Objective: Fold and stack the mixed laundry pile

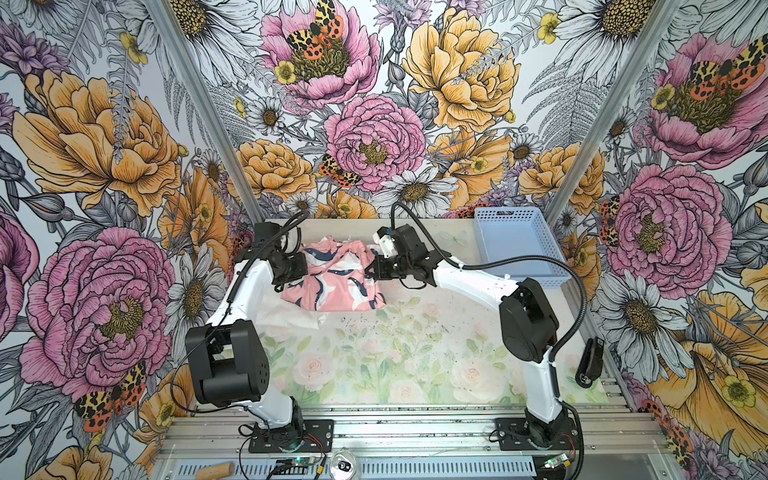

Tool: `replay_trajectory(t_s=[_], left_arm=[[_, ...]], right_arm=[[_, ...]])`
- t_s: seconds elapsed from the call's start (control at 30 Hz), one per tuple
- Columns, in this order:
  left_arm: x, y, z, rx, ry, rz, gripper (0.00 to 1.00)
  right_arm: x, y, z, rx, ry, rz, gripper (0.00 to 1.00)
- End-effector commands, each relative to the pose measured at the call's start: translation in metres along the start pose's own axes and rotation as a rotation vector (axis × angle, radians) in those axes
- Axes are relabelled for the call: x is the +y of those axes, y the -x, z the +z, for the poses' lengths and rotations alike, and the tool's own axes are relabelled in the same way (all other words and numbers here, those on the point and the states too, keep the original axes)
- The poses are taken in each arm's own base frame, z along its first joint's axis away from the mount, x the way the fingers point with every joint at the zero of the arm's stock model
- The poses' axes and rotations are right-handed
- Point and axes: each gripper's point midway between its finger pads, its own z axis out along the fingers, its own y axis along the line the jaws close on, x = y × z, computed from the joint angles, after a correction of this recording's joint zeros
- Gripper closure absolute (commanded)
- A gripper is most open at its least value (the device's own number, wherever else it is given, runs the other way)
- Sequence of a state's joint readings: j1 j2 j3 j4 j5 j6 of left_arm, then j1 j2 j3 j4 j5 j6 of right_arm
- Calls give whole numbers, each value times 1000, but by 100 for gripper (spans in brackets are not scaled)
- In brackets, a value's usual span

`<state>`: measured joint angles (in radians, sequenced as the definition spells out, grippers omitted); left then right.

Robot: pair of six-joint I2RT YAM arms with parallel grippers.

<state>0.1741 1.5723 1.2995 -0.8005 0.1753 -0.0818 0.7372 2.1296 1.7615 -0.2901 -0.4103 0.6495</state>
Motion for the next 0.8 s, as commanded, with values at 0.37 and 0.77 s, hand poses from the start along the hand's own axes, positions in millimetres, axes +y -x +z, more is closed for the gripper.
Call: replay_trajectory(t_s=[0.37, 0.77], left_arm=[[132, 47, -14, -122, 362, -78, 100], [167, 42, 40, -15, 409, -116, 79]], right_arm=[[65, 1, 118, -45, 184, 4, 100], [44, -16, 138, -2, 167, 41, 91]])
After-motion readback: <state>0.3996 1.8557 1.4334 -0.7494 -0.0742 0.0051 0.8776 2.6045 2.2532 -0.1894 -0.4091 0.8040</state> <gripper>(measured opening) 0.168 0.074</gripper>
